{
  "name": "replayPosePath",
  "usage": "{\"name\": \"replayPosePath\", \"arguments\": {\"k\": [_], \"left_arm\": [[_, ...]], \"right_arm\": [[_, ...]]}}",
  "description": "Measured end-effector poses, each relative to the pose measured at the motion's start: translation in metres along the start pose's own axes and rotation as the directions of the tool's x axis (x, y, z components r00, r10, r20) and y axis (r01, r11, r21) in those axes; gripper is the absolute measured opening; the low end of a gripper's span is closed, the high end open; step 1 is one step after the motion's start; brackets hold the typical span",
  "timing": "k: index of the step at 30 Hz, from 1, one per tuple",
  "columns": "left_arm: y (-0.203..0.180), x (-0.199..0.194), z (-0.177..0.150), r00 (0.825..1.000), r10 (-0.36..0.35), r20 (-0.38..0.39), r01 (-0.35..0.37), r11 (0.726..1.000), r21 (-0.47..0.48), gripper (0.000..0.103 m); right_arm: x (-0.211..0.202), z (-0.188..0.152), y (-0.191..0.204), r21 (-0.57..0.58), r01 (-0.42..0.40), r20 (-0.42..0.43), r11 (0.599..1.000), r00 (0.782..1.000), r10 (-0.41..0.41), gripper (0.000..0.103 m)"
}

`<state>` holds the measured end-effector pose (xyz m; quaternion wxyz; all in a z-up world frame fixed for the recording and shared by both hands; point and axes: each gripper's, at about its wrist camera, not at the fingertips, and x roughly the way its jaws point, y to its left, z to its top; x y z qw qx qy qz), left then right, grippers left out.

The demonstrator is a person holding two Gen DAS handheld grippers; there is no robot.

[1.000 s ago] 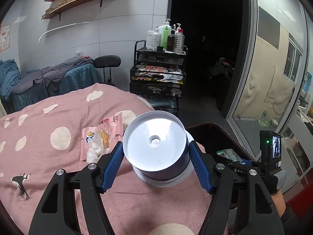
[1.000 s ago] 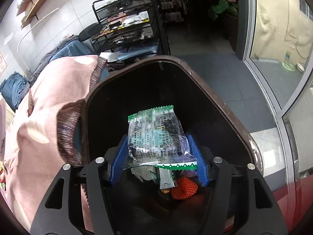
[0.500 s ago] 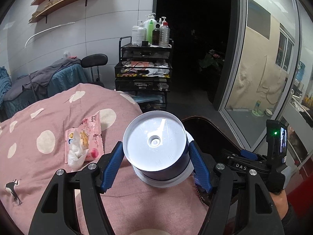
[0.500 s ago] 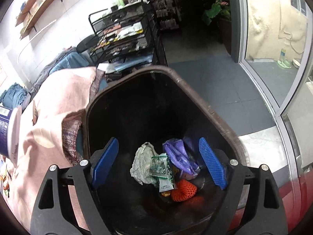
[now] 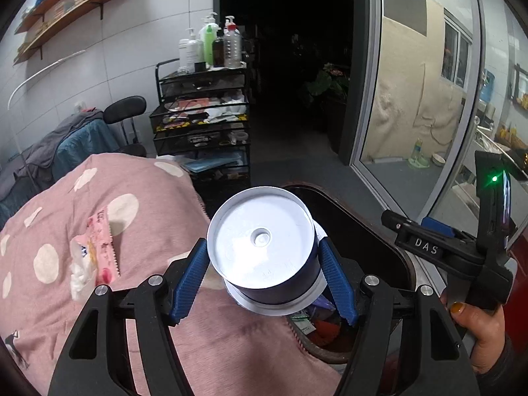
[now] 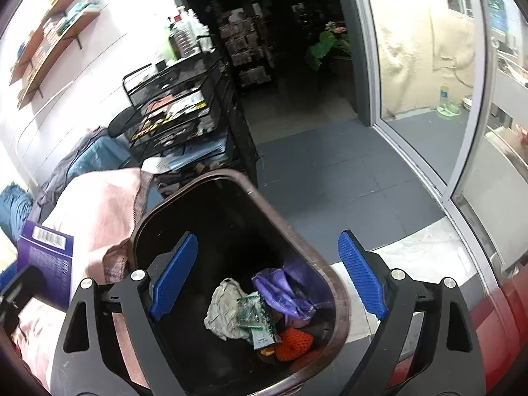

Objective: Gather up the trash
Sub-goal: 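Open the right tool to drop the clear snack packet into the bin, then lower the purple-white container into the bin and open the left tool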

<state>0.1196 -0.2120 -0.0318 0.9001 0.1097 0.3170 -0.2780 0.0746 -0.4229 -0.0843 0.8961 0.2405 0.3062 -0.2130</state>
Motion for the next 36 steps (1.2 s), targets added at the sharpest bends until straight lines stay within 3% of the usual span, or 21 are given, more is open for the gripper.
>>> {"name": "replayPosePath", "arguments": {"k": [24,26,29,36], "left_arm": [[-0.048,0.066,0.000,0.987,-0.025,-0.161,0.044,0.992,0.116,0.068],[-0.047,0.067,-0.001,0.986,-0.020,-0.166,0.040,0.992,0.119,0.080],[-0.046,0.065,-0.001,0.986,-0.030,-0.162,0.049,0.992,0.113,0.087],[-0.045,0.056,-0.005,0.990,-0.004,-0.143,0.024,0.991,0.135,0.092]], "right_arm": [[0.003,0.009,-0.039,0.063,0.057,0.002,0.996,0.998,-0.058,0.087],[0.003,0.009,-0.039,0.065,0.060,0.002,0.996,0.998,-0.061,0.089],[0.003,0.009,-0.040,0.068,0.062,0.004,0.996,0.998,-0.062,0.089],[0.003,0.009,-0.039,0.064,0.057,0.005,0.996,0.998,-0.058,0.090]]}}
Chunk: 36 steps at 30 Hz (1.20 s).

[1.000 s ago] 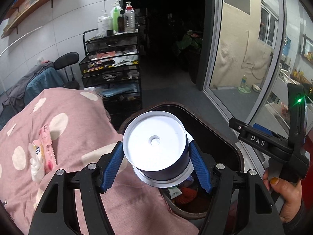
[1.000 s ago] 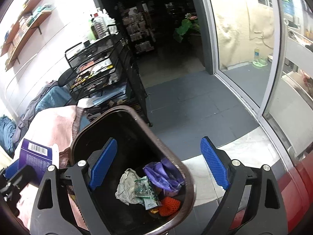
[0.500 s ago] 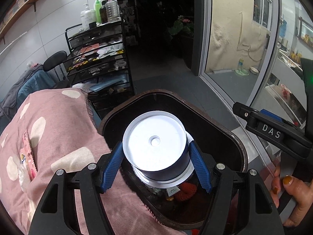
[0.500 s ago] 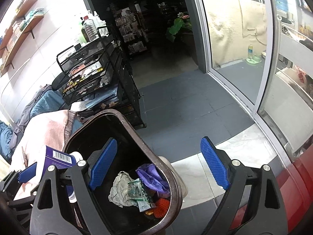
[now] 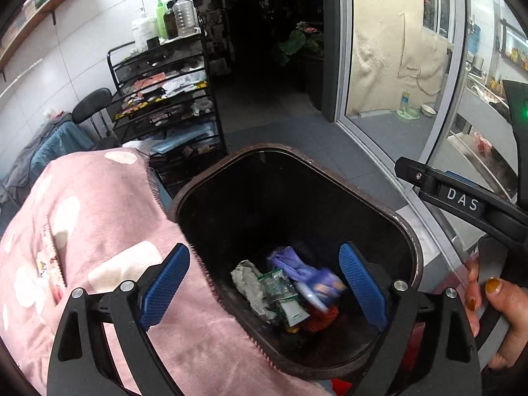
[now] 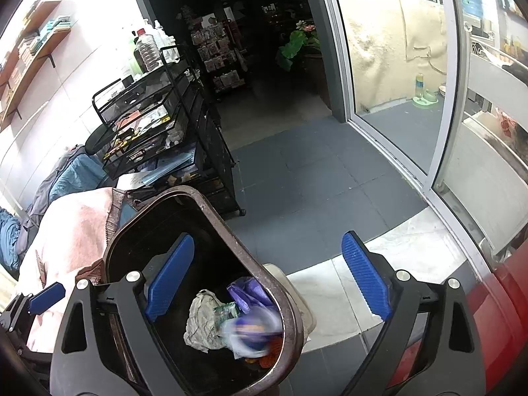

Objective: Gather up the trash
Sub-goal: 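Lower the purple-white container into the bin and open the left tool, then move both tools back over the bed toward the tissue and pink bag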

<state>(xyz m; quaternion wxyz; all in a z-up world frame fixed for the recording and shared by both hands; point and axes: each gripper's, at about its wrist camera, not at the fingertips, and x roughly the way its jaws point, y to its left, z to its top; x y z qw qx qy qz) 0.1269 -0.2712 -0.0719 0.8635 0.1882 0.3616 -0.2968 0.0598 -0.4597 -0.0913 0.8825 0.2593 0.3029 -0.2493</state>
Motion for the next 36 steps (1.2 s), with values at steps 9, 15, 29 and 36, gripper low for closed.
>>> {"name": "replayPosePath", "arguments": {"k": [9,15,29,36], "left_arm": [[0.016,-0.035,-0.011,0.996,0.058,0.070,-0.055,0.998,-0.031,0.096],[0.028,-0.059,-0.025,0.982,0.145,0.124,-0.143,0.989,-0.022,0.097],[0.091,-0.088,-0.056,0.969,0.224,0.100,-0.203,0.960,-0.191,0.098],[0.133,-0.095,-0.078,0.955,0.289,0.059,-0.263,0.924,-0.277,0.097]], "right_arm": [[-0.008,-0.005,0.022,-0.072,-0.056,0.026,0.996,0.998,0.058,0.090],[-0.014,-0.012,0.043,-0.128,-0.095,0.027,0.987,0.995,0.099,0.093],[-0.020,-0.042,0.105,-0.240,-0.218,-0.039,0.946,0.976,0.215,0.093],[-0.023,-0.053,0.146,-0.314,-0.299,-0.089,0.901,0.954,0.286,0.094]]}}
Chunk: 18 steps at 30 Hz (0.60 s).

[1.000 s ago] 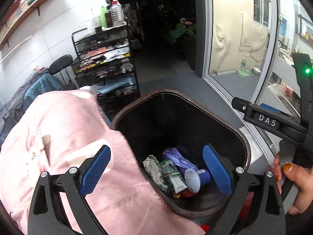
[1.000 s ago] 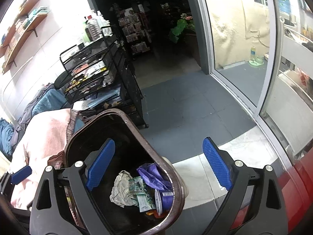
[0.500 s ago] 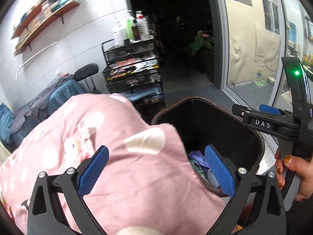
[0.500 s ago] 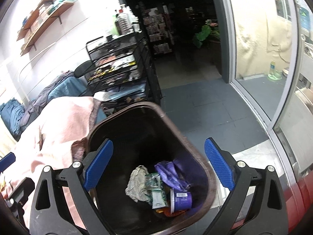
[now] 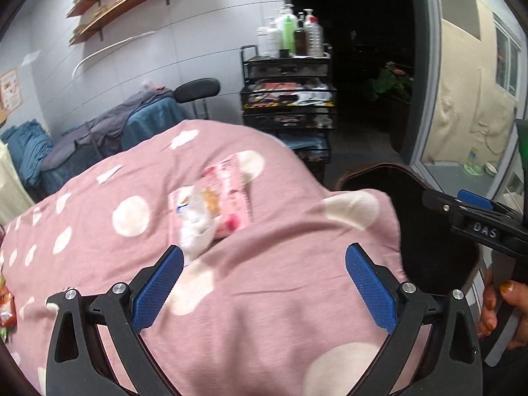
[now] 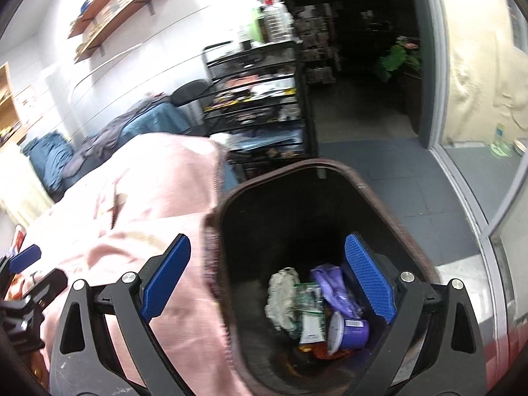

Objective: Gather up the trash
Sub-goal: 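Move both tools back over the bed toward the tissue and pink bag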

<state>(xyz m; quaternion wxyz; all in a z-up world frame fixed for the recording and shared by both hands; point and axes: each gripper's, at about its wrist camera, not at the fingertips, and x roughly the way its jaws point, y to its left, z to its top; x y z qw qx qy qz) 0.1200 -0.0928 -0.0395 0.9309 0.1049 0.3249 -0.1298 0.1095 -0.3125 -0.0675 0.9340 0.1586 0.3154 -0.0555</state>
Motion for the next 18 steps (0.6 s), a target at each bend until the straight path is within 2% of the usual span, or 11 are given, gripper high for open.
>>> {"name": "replayPosePath", "arguments": {"k": [7,12,18], "left_arm": [[0.048,0.004,-0.010,0.998,0.060,-0.031,-0.062,0.994,-0.095,0.097],[0.076,0.007,-0.016,0.995,0.092,-0.048,-0.098,0.985,-0.142,0.097],[0.106,0.012,-0.021,0.994,0.083,-0.070,-0.096,0.971,-0.217,0.097]], "right_arm": [[0.011,0.000,0.050,-0.100,-0.106,-0.053,0.989,0.993,0.101,0.094],[0.019,0.001,0.082,-0.183,-0.147,-0.079,0.972,0.988,0.134,0.094],[0.037,0.006,0.117,-0.246,-0.206,-0.154,0.947,0.973,0.171,0.094]]}}
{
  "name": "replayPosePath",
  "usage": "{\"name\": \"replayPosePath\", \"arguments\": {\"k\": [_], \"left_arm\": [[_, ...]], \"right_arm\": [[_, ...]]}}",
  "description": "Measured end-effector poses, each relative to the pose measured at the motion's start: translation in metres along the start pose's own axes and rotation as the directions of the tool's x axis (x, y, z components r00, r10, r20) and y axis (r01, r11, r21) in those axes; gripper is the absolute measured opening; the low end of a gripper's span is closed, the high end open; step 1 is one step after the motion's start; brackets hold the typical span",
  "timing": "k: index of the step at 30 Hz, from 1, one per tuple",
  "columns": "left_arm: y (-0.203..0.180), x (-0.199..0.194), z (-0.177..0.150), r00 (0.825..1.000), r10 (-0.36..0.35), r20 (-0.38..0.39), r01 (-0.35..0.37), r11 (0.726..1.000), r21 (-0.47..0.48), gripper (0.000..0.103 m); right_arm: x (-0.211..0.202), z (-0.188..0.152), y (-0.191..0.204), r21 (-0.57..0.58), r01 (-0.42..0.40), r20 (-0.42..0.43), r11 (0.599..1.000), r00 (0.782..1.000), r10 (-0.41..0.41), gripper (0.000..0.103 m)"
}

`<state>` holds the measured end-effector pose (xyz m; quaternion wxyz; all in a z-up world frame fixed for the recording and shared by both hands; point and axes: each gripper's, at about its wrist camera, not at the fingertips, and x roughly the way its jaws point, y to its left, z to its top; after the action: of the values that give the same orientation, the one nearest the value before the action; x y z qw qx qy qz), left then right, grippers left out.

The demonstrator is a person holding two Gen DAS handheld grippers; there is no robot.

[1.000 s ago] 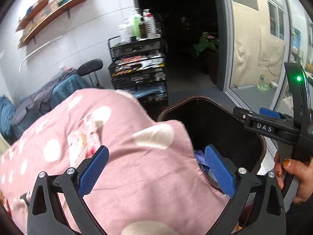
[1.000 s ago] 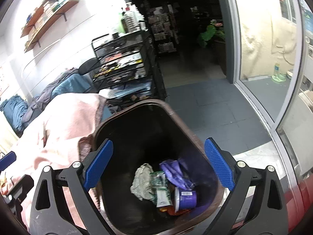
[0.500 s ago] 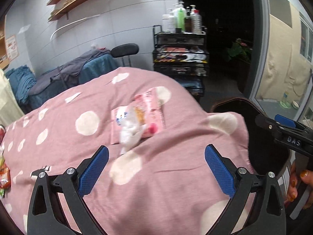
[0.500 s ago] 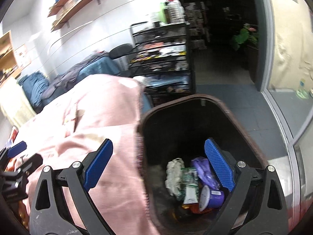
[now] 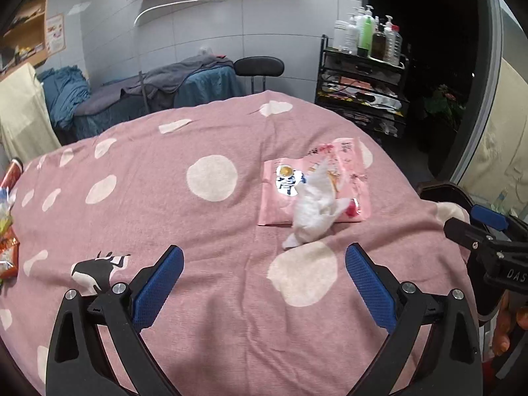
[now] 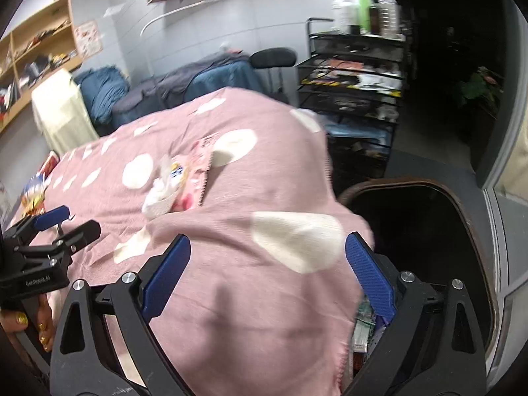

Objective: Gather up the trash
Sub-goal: 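Move both tools back over the bed toward the tissue and pink bag, then grasp the white tissue with left tool while right tool grasps pink snack bag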

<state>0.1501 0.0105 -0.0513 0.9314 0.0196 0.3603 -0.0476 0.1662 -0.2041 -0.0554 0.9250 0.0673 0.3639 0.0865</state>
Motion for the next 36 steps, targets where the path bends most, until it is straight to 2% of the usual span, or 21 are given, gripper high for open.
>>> {"name": "replayPosePath", "arguments": {"k": [5,10,16,18,20,21,22,23,29,33,36], "left_arm": [[0.008,0.012,0.008,0.998,-0.052,-0.027,0.051,0.998,-0.043,0.095],[-0.002,0.037,0.019,0.992,-0.090,-0.094,0.088,0.996,-0.020,0.086],[-0.021,0.067,0.031,0.976,-0.129,-0.176,0.135,0.991,0.021,0.082],[-0.029,0.076,0.032,0.973,-0.116,-0.197,0.128,0.990,0.050,0.072],[-0.031,0.084,0.031,0.967,-0.117,-0.227,0.133,0.990,0.055,0.048],[-0.031,0.085,0.030,0.965,-0.119,-0.233,0.135,0.989,0.054,0.042],[-0.030,0.084,0.028,0.965,-0.122,-0.233,0.137,0.989,0.050,0.032],[-0.028,0.082,0.028,0.966,-0.125,-0.226,0.138,0.989,0.043,0.029],[-0.014,0.057,0.026,0.984,-0.111,-0.137,0.113,0.994,0.005,0.026],[0.001,0.040,0.020,0.990,-0.104,-0.094,0.099,0.993,-0.058,0.026],[0.010,0.027,0.014,0.994,-0.084,-0.069,0.079,0.994,-0.080,0.026]], "right_arm": [[0.010,0.011,0.014,-0.008,-0.007,-0.002,1.000,1.000,0.007,0.094],[0.013,0.014,0.019,-0.001,-0.001,0.005,1.000,1.000,0.001,0.094],[0.014,0.016,0.010,0.016,0.012,-0.002,1.000,1.000,-0.012,0.094],[0.014,0.017,0.009,0.020,0.016,-0.003,1.000,1.000,-0.016,0.094],[0.015,0.017,0.008,0.022,0.013,-0.004,1.000,1.000,-0.013,0.094],[0.016,0.017,0.008,0.023,0.008,-0.006,1.000,1.000,-0.008,0.094],[0.017,0.018,0.008,0.025,0.003,-0.007,1.000,1.000,-0.003,0.094],[0.018,0.018,0.007,0.028,-0.004,-0.008,1.000,1.000,0.004,0.094],[0.028,0.023,0.011,0.026,-0.042,-0.017,0.999,0.999,0.042,0.094],[0.040,0.029,0.015,0.028,-0.087,-0.039,0.996,0.995,0.088,0.093],[0.053,0.037,0.020,0.023,-0.107,-0.067,0.994,0.992,0.109,0.088]]}}
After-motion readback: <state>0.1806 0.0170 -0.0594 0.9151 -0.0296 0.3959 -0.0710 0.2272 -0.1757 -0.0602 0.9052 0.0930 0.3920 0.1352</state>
